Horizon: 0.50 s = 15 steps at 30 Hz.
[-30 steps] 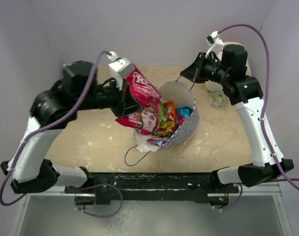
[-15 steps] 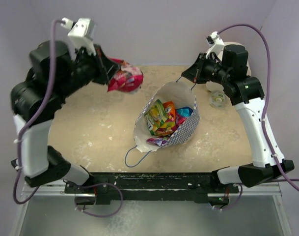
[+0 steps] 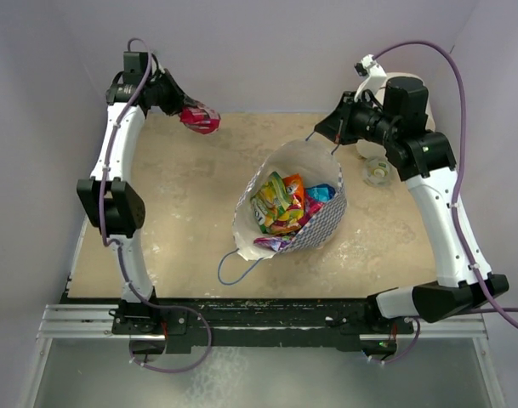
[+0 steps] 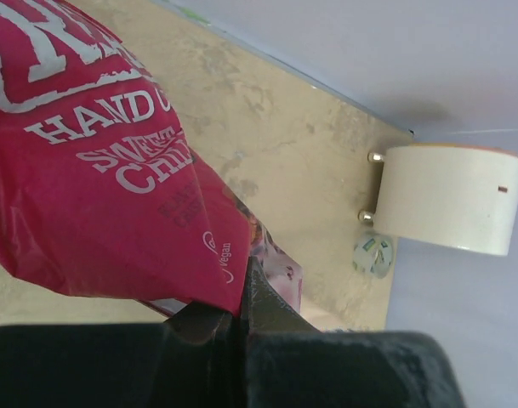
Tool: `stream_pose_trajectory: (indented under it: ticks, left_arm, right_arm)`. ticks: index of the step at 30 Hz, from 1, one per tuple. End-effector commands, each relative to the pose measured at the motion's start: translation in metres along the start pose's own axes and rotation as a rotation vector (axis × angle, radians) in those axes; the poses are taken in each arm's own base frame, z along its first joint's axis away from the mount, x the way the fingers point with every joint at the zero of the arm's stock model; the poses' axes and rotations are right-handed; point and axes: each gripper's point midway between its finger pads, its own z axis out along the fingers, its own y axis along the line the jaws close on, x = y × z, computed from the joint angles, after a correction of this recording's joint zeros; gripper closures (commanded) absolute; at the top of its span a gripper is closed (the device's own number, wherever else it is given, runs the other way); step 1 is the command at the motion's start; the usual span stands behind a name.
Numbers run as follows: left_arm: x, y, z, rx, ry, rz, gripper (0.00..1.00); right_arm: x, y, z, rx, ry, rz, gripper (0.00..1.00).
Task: Take the snacks out of the paper bag
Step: Place the snack at the center of the board.
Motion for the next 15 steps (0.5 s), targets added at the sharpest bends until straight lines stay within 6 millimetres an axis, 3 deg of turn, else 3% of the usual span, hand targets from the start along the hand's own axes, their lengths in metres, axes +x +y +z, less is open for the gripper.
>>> stream_pose_trajectory:
  ticks: [1,4,7,9,11,15]
  left_arm:
    - [-0.045,-0.016,0.007,0.18,-0.07,-0.061,1.0]
    - [-0.059,0.019,0.026,0.17,-0.079,-0.069,1.0]
    - [-0.047,0.072,0.042,0.075,-0.039,-0.103,1.0]
    - [-0.023,0.101,0.047,0.031,0.0,-0.126,1.0]
    - [0.014,0.13,0.049,-0.019,0.049,-0.161,1.0]
    - [0.091,0.186,0.031,-0.19,0.147,-0.249,1.0]
  right_arm:
    - [-0.033,0.015,-0.007,-0.057,-0.101,-0.094,1.0]
    - [-0.032,0.011,-0.005,-0.043,-0.093,-0.1,1.0]
    - [-0.031,0.008,-0.002,-0.042,-0.091,-0.097,1.0]
    - [-0.03,0.008,0.001,-0.051,-0.083,-0.094,1.0]
    - [-0.028,0.009,0.004,-0.064,-0.075,-0.087,1.0]
    - [-0.022,0.012,0.008,-0.095,-0.058,-0.065,1.0]
